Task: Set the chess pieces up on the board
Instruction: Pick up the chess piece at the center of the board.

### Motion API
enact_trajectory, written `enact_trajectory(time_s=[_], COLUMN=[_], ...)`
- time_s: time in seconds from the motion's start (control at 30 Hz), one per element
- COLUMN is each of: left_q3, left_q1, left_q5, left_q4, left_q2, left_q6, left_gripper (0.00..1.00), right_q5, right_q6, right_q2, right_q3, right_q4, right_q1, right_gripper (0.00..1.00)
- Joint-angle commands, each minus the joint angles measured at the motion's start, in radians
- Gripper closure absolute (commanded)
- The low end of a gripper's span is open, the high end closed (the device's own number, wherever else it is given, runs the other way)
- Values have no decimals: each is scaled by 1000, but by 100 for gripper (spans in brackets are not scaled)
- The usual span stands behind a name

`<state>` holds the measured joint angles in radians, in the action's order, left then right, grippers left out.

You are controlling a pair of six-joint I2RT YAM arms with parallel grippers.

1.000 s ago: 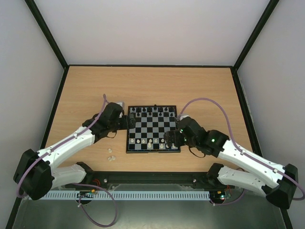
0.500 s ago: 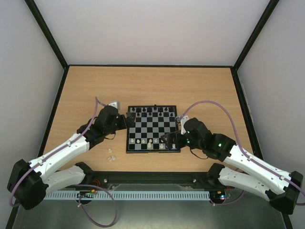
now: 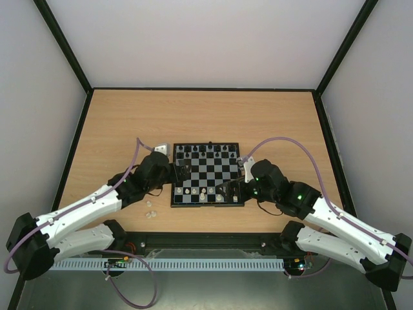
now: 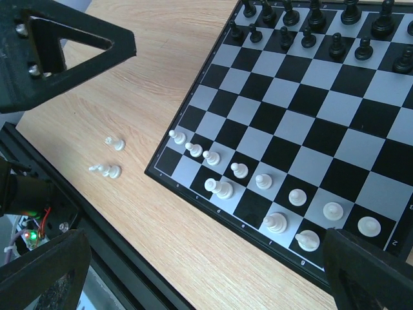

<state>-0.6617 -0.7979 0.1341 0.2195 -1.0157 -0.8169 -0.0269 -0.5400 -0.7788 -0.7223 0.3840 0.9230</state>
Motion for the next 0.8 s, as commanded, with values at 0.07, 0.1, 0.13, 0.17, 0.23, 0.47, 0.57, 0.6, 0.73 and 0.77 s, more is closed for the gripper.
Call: enact_trajectory(time_s=[0.07, 0.1, 0.13, 0.17, 0.23, 0.47, 0.57, 0.6, 0.73, 0.77], left_q3=[-8, -5, -1, 3, 7, 34, 34, 34, 46, 51], left_q1=[-38, -38, -39, -38, -39, -39, -40, -40, -39, -39], left_q5=[65, 70, 75, 78, 84, 84, 90, 93, 105, 109], left_q4=[55, 64, 72, 78, 86, 87, 104, 109, 109, 105], left_q2=[71, 81, 92, 99, 110, 169, 185, 189, 201, 199], left_q6=[-39, -40, -42, -44, -49, -70, -70, -69, -69, -70], left_gripper=[1, 1, 1, 1, 1, 1, 1, 1, 1, 1], right_q5=[-4, 0, 2, 2, 2, 10, 6, 5, 4, 4], right_q6=[13, 11, 11, 9, 10, 6, 5, 5, 5, 5], right_q2=[7, 10, 11, 12, 12, 15, 20, 23, 23, 23], right_q3=[12, 13, 14, 14, 13, 15, 18, 19, 21, 21], right_q4=[-5, -6, -7, -6, -5, -3, -5, -6, -8, -9], right_q1=[-2, -2, -1, -1, -2, -2, -1, -1, -1, -1], right_gripper=[1, 1, 1, 1, 1, 1, 1, 1, 1, 1])
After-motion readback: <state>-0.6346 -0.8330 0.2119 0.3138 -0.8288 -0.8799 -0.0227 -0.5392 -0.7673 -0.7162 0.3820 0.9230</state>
